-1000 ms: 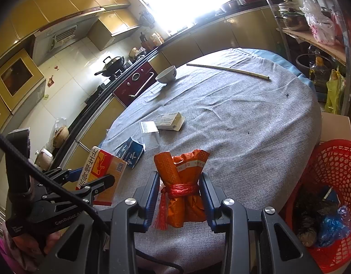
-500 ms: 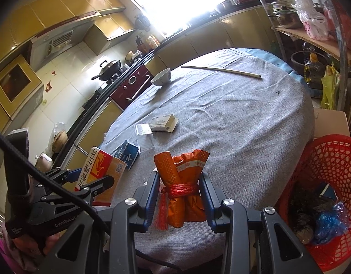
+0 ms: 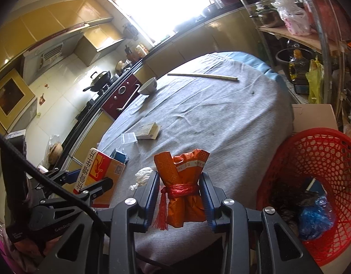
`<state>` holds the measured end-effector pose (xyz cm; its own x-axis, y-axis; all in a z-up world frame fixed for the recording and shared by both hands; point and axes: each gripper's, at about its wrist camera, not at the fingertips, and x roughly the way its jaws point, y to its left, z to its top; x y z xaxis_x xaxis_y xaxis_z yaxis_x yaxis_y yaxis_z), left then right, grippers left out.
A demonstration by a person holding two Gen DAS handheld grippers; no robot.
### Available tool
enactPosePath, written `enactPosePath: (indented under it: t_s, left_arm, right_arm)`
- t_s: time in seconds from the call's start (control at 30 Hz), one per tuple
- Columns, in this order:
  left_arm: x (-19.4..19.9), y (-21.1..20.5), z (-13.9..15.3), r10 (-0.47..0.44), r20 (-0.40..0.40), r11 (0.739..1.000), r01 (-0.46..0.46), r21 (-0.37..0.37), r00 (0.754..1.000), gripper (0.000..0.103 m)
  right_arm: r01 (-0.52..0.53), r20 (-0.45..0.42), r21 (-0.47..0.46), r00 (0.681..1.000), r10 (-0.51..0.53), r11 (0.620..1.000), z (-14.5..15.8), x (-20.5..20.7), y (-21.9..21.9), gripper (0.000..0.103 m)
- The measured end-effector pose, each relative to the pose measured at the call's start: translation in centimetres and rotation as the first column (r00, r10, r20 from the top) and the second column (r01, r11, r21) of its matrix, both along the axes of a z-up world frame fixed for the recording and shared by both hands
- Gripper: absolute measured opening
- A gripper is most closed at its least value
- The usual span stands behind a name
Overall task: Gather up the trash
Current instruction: 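Lift the medicine box in the left tool and orange wrapper in the right tool, then carry both items over the red basket and open both tools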
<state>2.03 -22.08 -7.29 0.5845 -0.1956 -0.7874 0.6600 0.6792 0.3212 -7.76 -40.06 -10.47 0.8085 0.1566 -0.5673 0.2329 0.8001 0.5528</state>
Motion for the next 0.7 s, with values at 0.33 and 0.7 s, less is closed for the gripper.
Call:
enactPosePath:
  t_s: [0.33,0.7]
  left_arm:
    - [-1.3,-2.6,-0.1,-0.081,0.021,0.997,0.081,0.014,0.996,0.055]
    - [-2.4,-6.7,-0.8,-0.206,-0.036,0.978,0.205,-0.035,0.978,0.055]
  right_arm:
    - [0.078,-0.015,0.01,0.997,-0.077,0.997,-0.6,-2.1,-2.4,0.039]
    - [0.196,-0.036,-0.027,0.98,-0.197,0.98,-0.4,-5.2,-5.8,0.039]
